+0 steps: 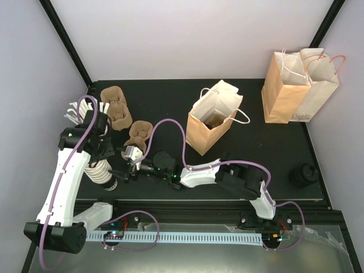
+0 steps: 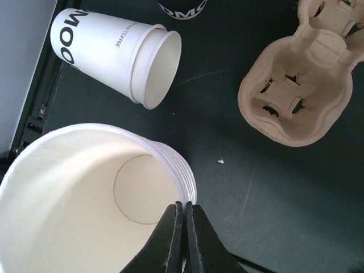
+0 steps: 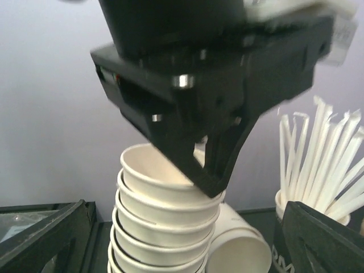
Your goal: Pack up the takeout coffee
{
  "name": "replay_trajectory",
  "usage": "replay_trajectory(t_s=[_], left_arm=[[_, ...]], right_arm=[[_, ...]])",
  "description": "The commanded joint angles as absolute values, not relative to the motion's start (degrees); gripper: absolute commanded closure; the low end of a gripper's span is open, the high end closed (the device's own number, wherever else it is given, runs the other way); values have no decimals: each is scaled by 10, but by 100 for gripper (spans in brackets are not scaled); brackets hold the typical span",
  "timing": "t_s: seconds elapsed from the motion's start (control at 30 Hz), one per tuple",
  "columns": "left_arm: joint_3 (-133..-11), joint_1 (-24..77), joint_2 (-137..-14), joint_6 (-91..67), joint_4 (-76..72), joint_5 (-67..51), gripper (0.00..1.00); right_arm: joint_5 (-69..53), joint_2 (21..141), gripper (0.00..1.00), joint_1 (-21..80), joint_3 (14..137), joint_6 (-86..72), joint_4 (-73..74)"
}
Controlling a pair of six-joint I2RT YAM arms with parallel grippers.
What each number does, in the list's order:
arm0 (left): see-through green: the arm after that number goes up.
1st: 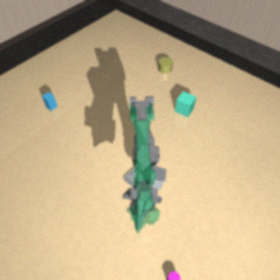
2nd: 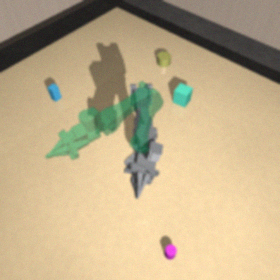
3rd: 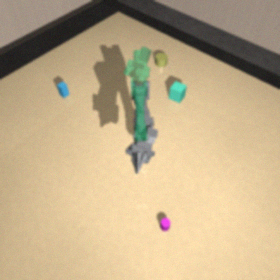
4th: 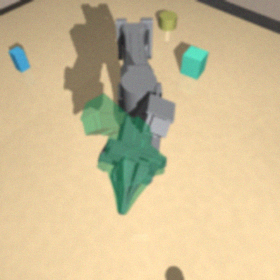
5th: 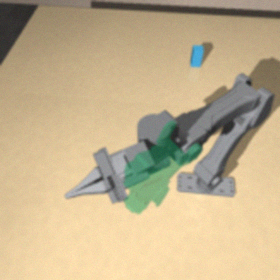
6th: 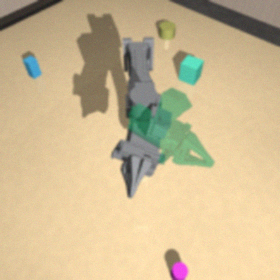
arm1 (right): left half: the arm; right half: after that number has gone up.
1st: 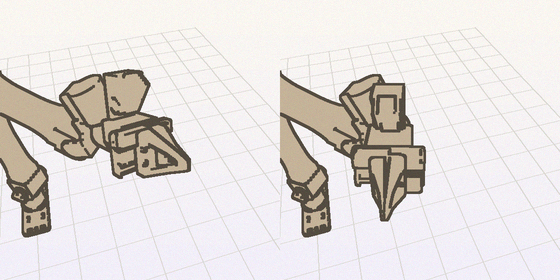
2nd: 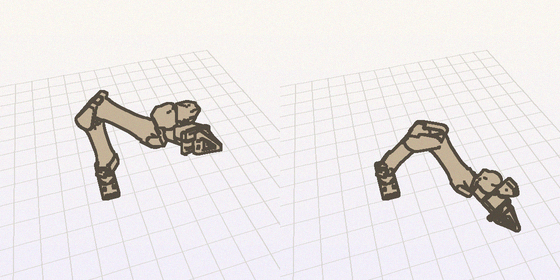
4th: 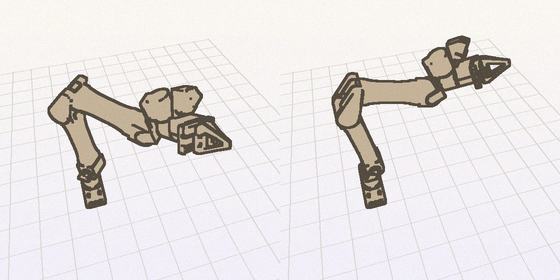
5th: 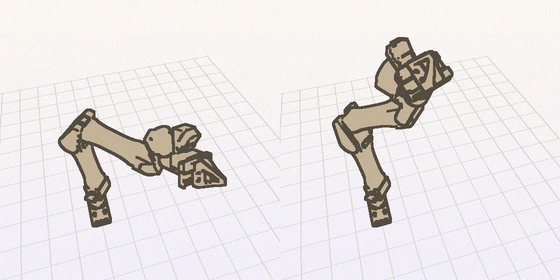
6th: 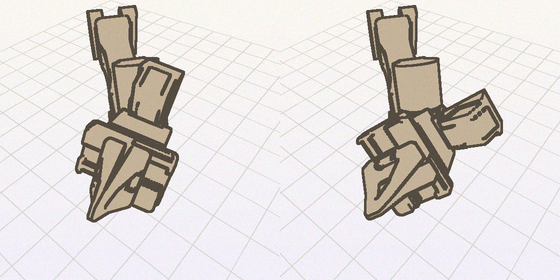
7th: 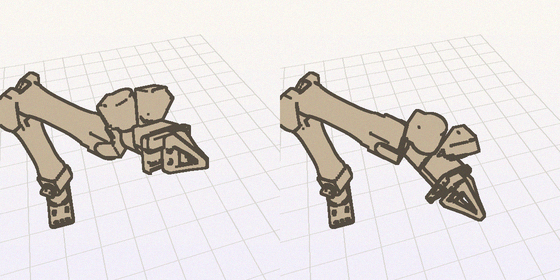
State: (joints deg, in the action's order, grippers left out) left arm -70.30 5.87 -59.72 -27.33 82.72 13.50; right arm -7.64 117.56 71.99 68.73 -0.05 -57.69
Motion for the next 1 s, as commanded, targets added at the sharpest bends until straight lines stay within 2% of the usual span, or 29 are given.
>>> replay_trajectory(t_s=[0.0,0.4,0.53,0.97], left_arm=[[-731,62,-599,-280,846,148,99],[-725,62,-573,-276,835,154,98],[-716,63,-567,-277,826,145,98],[-691,62,-555,-282,808,140,98]], right_arm=[[-90,1211,6,722,719,-20,-590],[-116,1281,7,721,820,-45,-526],[-128,1297,11,722,854,-47,-497],[-124,1327,11,721,902,-55,-455]])
